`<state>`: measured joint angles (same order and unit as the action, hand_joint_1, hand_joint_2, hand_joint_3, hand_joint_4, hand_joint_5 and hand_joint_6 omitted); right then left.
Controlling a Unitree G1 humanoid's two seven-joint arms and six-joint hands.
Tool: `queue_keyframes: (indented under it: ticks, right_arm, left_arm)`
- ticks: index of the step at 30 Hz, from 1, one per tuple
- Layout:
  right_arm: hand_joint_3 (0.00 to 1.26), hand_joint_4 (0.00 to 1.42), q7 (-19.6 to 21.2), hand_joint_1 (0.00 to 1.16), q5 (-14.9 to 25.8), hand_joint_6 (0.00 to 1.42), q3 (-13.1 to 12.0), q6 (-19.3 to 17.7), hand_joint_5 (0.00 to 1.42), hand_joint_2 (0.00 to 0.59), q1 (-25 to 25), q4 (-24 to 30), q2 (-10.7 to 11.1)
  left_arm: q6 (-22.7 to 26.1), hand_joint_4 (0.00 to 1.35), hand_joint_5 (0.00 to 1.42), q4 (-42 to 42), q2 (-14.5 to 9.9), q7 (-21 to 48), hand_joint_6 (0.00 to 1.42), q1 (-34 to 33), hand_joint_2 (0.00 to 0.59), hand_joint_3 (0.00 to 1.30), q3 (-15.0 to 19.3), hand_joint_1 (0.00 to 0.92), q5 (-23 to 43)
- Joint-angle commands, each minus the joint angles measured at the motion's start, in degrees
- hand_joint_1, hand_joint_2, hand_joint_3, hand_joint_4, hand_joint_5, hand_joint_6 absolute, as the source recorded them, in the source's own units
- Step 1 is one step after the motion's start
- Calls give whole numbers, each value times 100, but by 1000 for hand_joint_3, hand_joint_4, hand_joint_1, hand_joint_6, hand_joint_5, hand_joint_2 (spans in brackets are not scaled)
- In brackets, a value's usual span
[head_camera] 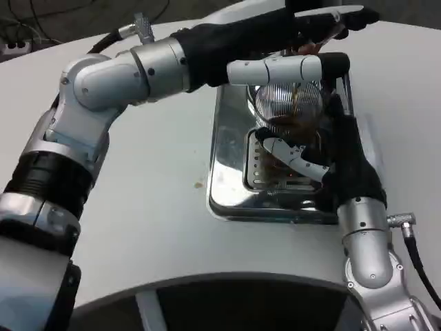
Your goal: Grasp the cup under the faucet to collect the drink, then remove the cup.
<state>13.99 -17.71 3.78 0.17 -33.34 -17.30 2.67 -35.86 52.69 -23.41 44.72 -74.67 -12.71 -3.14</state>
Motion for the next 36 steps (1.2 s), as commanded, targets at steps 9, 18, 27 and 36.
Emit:
queue_keyframes:
  ticks: [9, 18, 27, 36]
  right_arm:
    - [70, 116, 327, 811, -104, 219, 243, 33, 207, 201, -135, -603, -281]
    - [217, 285, 916, 820, -323, 327, 307, 8, 349, 224, -149, -881, -448]
    - [299, 387, 1448, 894, -533, 424, 381, 67, 455, 246, -149, -1036, -601]
    - [395, 498, 1933, 936, -759, 528, 449, 189, 561, 273, -225, -1178, -766]
  left_arm:
    - [85, 0, 60, 126, -59, 210, 42, 140, 107, 88, -178, 0, -341]
    - [40, 0, 60, 161, -87, 211, 42, 152, 102, 88, -162, 0, -333]
    - [-8, 0, 60, 155, -116, 222, 42, 204, 100, 88, -156, 0, -325]
    - [-168, 0, 79, 48, -102, 145, 69, 304, 101, 22, 74, 0, -87]
